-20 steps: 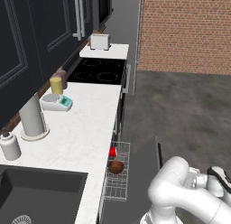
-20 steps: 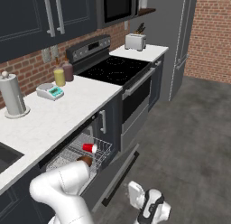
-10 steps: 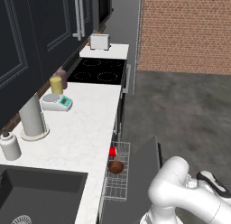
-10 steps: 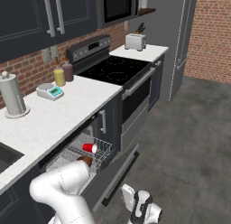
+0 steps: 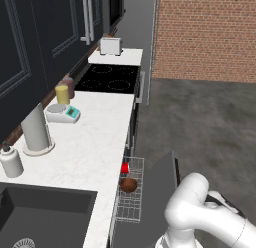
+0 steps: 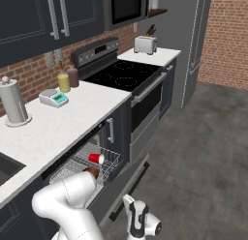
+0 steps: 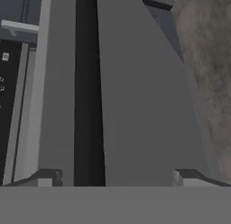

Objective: Pick up the cup and bowl from the counter, place them in the dishwasher, and close the dishwasher door.

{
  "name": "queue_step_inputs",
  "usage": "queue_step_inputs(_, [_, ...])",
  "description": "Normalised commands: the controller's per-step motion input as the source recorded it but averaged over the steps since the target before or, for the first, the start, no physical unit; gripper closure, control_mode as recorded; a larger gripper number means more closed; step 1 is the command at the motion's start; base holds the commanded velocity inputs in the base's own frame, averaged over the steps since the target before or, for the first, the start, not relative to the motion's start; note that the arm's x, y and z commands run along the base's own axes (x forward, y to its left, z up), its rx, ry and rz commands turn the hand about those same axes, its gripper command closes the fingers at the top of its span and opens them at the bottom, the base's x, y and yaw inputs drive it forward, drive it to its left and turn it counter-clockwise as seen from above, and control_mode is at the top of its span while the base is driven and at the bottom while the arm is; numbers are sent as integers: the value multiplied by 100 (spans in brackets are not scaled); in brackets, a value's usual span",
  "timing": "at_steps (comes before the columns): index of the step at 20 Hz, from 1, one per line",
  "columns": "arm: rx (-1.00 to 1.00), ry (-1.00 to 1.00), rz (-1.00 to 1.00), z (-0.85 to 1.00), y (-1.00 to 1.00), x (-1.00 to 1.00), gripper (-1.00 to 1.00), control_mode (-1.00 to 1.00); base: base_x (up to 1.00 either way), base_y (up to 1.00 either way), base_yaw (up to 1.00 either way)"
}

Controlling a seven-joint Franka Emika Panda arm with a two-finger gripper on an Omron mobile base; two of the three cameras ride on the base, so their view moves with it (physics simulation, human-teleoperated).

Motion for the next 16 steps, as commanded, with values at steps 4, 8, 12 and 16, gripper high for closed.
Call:
queue_step_inputs(4, [8,0,0,-26,3,42,-100,-100,0,0,0])
queue_step_inputs(8, [10,0,0,-14,17,39,-100,-100,0,0,0])
queue_step_inputs(12, [14,0,0,-2,37,39,-100,-100,0,0,0])
queue_step_inputs(16, [21,0,1,0,55,53,-100,-100,0,0,0])
